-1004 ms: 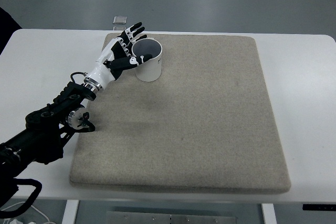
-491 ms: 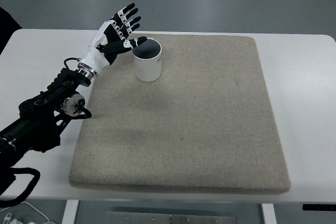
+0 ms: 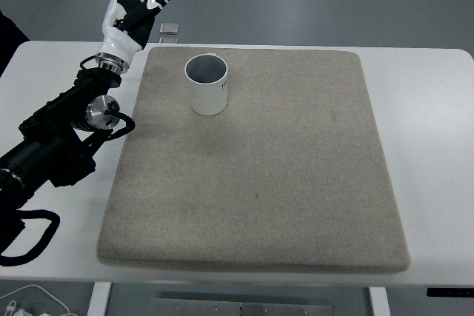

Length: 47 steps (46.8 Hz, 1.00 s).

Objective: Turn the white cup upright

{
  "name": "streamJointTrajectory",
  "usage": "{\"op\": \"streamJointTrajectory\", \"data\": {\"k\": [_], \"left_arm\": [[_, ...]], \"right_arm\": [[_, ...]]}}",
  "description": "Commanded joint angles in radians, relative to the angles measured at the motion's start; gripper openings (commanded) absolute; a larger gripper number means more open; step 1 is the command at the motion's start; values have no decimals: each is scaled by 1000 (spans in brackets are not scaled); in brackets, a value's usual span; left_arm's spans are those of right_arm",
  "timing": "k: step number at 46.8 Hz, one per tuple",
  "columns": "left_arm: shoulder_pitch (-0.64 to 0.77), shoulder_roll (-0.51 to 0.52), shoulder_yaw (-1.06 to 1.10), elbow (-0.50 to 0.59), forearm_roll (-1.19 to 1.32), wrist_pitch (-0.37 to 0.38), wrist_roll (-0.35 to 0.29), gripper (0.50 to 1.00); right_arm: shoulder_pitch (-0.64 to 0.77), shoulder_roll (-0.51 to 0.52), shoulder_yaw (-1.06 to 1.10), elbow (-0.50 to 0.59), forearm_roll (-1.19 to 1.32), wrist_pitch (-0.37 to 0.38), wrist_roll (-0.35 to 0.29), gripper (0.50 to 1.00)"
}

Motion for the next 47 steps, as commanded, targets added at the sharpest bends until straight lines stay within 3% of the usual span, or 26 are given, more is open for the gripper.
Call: {"op": "streamJointTrajectory", "data": {"k": [1,11,18,23,47], "left_arm": [[-2,6,-2,8,-66,0,32,994],[-7,26,-6,5,-189,26,290,994],[-6,26,-42,6,-310,26,408,994],[-4,26,-57,12,-362,28,437,994],[-2,8,-105,55,-502,43,462,994]], "right_arm": [[0,0,-2,2,0,0,0,930],[0,0,0,2,0,0,0,930],[0,0,2,2,0,0,0,930],[0,0,2,2,0,0,0,930],[0,0,2,3,1,0,0,930]]}}
